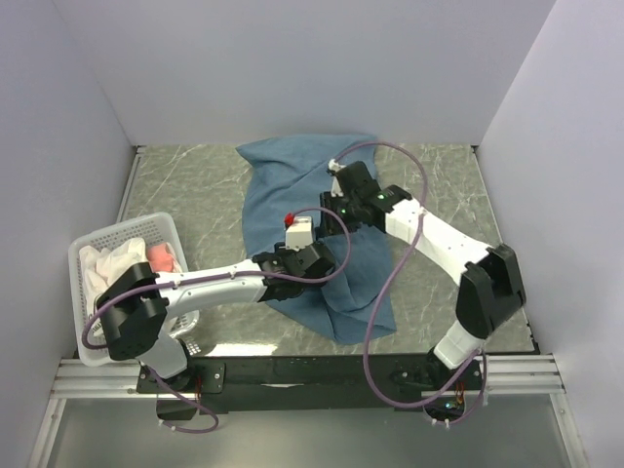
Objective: Put the pillow into the pillowcase
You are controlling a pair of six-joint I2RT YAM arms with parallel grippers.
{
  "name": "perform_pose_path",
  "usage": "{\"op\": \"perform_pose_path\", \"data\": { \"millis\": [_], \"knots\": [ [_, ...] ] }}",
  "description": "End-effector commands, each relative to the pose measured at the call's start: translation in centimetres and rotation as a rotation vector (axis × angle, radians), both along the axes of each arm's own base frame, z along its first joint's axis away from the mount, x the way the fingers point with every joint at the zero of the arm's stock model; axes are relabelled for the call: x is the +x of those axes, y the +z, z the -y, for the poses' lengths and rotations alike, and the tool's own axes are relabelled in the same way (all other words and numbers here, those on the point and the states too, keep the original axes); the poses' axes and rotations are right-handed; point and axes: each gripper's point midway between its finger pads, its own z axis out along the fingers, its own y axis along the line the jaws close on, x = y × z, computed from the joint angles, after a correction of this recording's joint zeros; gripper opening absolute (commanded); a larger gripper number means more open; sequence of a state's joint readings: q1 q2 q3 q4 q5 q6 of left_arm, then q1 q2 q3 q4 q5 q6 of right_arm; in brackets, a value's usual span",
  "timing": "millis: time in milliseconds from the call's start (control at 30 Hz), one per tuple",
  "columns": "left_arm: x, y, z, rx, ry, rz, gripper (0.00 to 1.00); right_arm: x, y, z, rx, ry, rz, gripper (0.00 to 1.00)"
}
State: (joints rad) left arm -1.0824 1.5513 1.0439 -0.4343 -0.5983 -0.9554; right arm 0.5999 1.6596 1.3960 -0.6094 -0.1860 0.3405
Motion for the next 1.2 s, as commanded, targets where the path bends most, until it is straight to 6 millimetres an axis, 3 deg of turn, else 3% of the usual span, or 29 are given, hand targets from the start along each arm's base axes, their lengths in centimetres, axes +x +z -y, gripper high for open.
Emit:
{"op": "perform_pose_path", "data": {
  "millis": [0,33,133,167,200,233,267,300,367,600,667,700,800,933,1167],
  "knots": [
    [1.2,2.0,-0.4,0.008,0.030,0.071,0.63,-0.9,3.1,3.6,0.055,-0.147,0.144,0.49],
    [1.2,2.2,-0.4,-0.018,0.027,0.075,0.59,-1.2,3.1,4.3,0.074,-0.198,0.158,0.58],
    [1.7,2.0,-0.6,-0.056,0.012,0.053,0.50,-3.8,2.4,5.7,0.126,-0.234,0.210,0.65],
    [1.8,2.0,-0.5,-0.069,0.008,0.052,0.49,-5.3,0.5,6.0,0.113,-0.215,0.196,0.66],
    [1.8,2.0,-0.2,-0.078,-0.012,0.038,0.48,-6.7,1.5,4.8,0.159,-0.167,0.239,0.68],
    [2.0,1.9,-0.2,-0.082,-0.013,0.034,0.47,-7.3,0.9,4.8,0.142,-0.161,0.257,0.72],
    [2.0,2.1,0.1,-0.090,-0.020,0.035,0.47,-7.8,-0.5,5.4,0.091,-0.177,0.272,0.74],
    [2.0,2.2,0.3,-0.097,-0.027,0.034,0.46,-9.1,-1.0,4.3,0.084,-0.129,0.275,0.77],
    [2.0,2.2,0.5,-0.116,-0.040,0.021,0.46,-10.0,-3.1,4.0,0.054,-0.108,0.254,0.80],
    [1.9,3.2,0.7,-0.178,-0.054,0.011,0.50,-9.2,-6.7,2.5,-0.064,-0.083,0.242,0.79],
    [1.8,3.5,0.6,-0.199,-0.064,0.007,0.52,-8.8,-7.0,2.2,-0.082,-0.080,0.238,0.67],
    [1.7,3.7,0.4,-0.201,-0.068,0.007,0.53,-8.7,-7.0,2.4,-0.096,-0.088,0.237,0.43],
    [1.2,3.8,0.0,-0.199,-0.078,0.002,0.57,-7.8,-5.7,4.2,-0.145,-0.182,0.253,0.09],
    [0.5,3.8,-0.6,-0.201,-0.096,-0.002,0.60,-7.0,-2.9,6.1,-0.120,-0.271,0.260,0.01],
    [-0.5,3.7,0.2,-0.159,-0.149,-0.009,0.60,-6.0,-1.5,7.0,-0.129,-0.306,0.235,0.00]
  ]
}}
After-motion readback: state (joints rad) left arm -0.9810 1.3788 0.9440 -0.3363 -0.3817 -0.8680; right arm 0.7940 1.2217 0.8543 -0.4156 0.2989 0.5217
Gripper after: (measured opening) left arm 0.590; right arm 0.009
